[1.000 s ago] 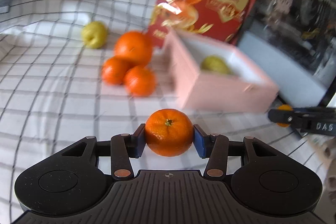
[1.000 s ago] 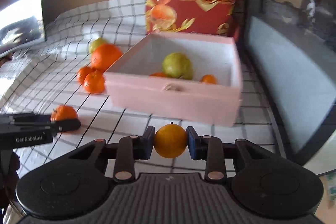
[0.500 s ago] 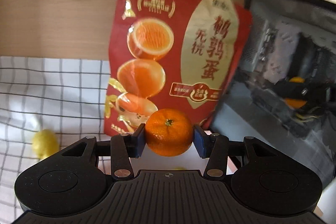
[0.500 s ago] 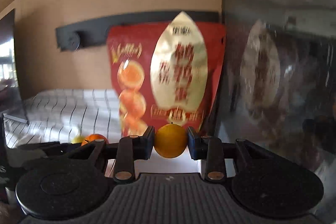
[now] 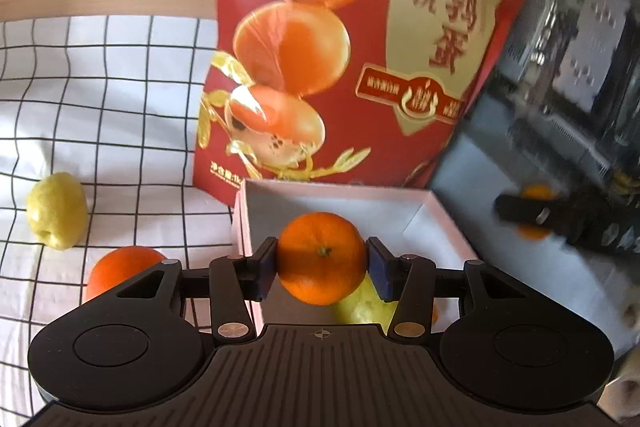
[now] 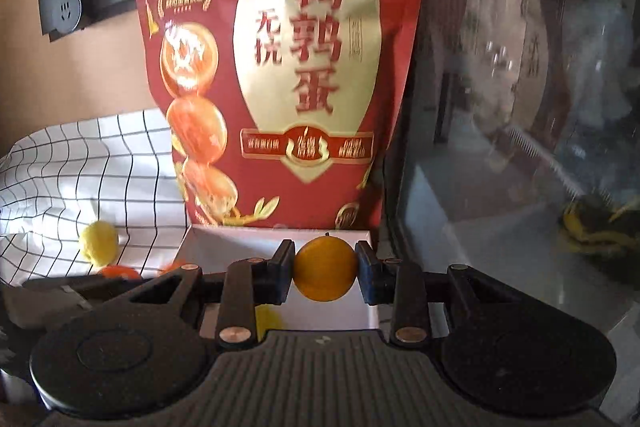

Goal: Organize fruits
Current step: 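Carry the tangerine and the orange over the pink box with both grippers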

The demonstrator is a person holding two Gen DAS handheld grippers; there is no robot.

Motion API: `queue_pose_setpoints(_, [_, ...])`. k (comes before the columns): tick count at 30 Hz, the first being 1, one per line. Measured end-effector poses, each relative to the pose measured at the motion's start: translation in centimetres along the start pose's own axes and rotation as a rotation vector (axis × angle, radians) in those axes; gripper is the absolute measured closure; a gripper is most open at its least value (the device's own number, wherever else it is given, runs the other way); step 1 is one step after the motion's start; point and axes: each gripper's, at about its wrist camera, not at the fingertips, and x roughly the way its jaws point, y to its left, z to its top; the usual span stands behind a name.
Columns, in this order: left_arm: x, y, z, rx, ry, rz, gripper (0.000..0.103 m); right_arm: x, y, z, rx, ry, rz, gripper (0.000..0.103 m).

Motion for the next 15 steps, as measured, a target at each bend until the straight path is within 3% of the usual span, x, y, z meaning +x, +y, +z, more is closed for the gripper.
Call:
queue_pose_setpoints(4, [1.1, -0.8, -0.3, 0.095, 0.112, -0.025, 0.051, 1.0, 0.4, -0.7, 0.005, 0.021, 0.011, 0.071])
queue_pose_setpoints(7, [0.6, -1.5, -0.8, 0.131, 0.044, 0.038, 0.052, 2.2, 0.8, -0.6, 0.008, 0.035, 0.003, 0.071])
queue_pose_setpoints(11, [-1.4, -1.3, -0.6, 0.128, -0.070, 0.053, 0.052, 3.6, 0.6, -1.4, 0.038, 0.067, 0.020, 0.071])
queue_pose_setpoints(15, [-2.9, 0.1, -0.5, 0.106, -0.092, 0.059, 0.052, 5.3, 0.6, -2.6, 0.052, 0.113, 0.027, 0.071])
